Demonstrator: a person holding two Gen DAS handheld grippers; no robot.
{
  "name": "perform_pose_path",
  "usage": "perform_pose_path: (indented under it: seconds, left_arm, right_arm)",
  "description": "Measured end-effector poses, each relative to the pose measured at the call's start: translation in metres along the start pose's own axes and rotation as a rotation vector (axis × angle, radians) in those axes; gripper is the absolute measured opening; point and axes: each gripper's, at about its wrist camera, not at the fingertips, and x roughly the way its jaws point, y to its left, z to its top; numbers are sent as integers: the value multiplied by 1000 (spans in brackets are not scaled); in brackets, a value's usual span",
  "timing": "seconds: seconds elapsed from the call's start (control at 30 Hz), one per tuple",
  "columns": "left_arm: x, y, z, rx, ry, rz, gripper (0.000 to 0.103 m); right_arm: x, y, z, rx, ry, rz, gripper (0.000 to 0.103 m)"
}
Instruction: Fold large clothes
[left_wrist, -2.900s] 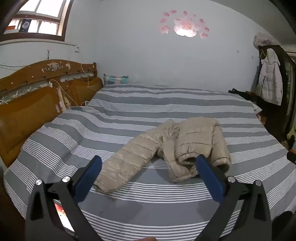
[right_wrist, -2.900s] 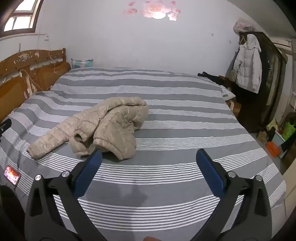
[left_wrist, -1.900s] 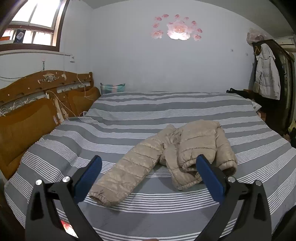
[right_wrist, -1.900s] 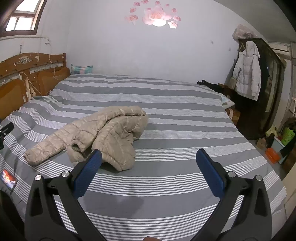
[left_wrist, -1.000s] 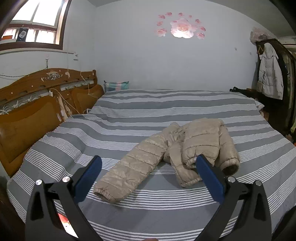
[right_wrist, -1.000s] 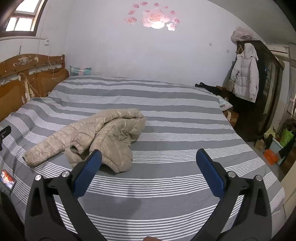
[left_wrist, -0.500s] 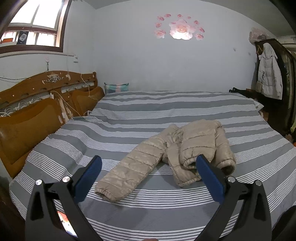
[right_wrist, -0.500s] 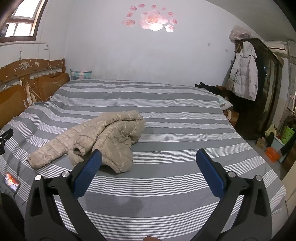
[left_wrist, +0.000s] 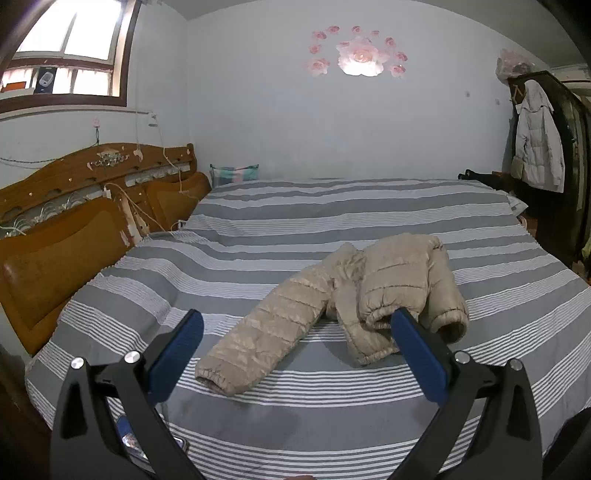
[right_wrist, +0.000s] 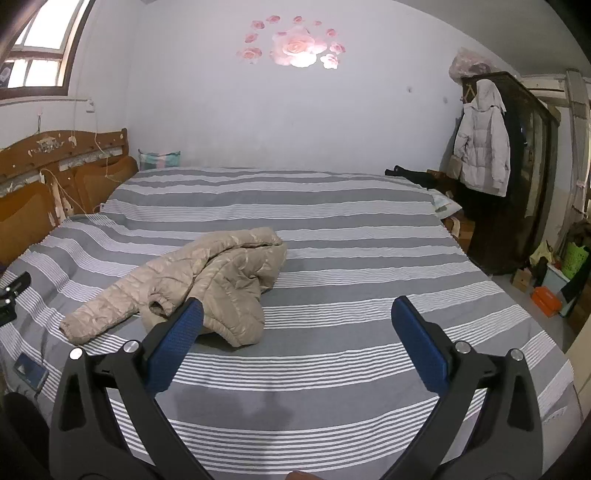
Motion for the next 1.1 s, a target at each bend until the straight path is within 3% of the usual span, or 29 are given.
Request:
perform_pose_path:
  seconds: [0.6, 1.1]
  left_arm:
    - [-7, -1, -2, -16, -15, -14, 101]
    - [6, 2, -1, -21, -13, -6, 101]
  right_arm:
    - [-12, 22, 10, -29, -18, 12, 100]
    - [3, 22, 17, -33, 6, 6, 100]
